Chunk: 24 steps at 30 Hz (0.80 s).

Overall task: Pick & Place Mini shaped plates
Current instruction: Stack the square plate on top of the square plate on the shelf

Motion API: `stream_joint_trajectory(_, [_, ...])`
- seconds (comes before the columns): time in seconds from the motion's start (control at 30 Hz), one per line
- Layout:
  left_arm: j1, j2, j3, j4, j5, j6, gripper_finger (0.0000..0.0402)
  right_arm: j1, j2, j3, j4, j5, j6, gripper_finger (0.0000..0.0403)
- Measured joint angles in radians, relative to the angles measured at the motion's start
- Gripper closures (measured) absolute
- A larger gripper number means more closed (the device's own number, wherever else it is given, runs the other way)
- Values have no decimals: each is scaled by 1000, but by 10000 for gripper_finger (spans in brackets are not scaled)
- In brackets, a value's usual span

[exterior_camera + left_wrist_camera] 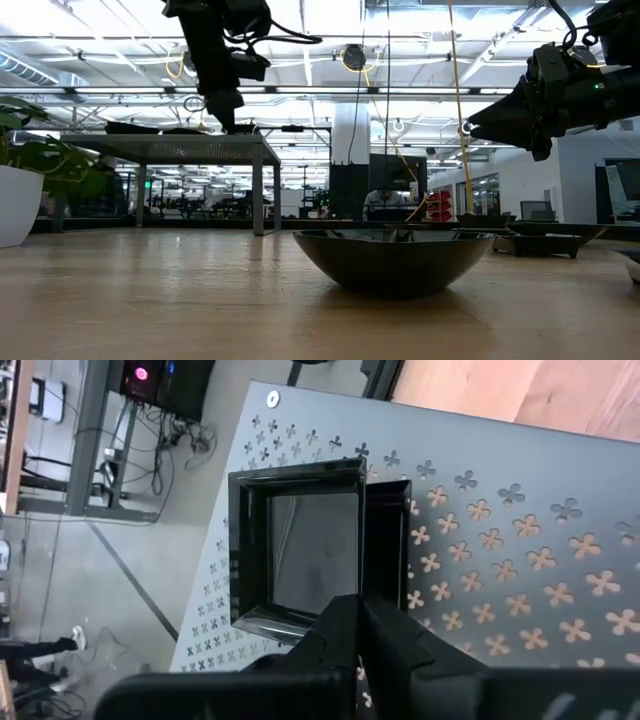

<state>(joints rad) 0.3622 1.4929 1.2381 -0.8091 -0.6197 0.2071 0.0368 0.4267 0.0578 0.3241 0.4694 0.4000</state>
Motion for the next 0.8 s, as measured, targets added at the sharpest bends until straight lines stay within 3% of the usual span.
stream_joint_trajectory(0.4, [20, 0, 0, 4, 19, -6, 383, 0, 0, 0, 0, 0, 0, 261])
stream_joint_trajectory(0.8, [22, 0, 0, 1, 40, 23, 334, 0, 0, 0, 0, 0, 0, 261])
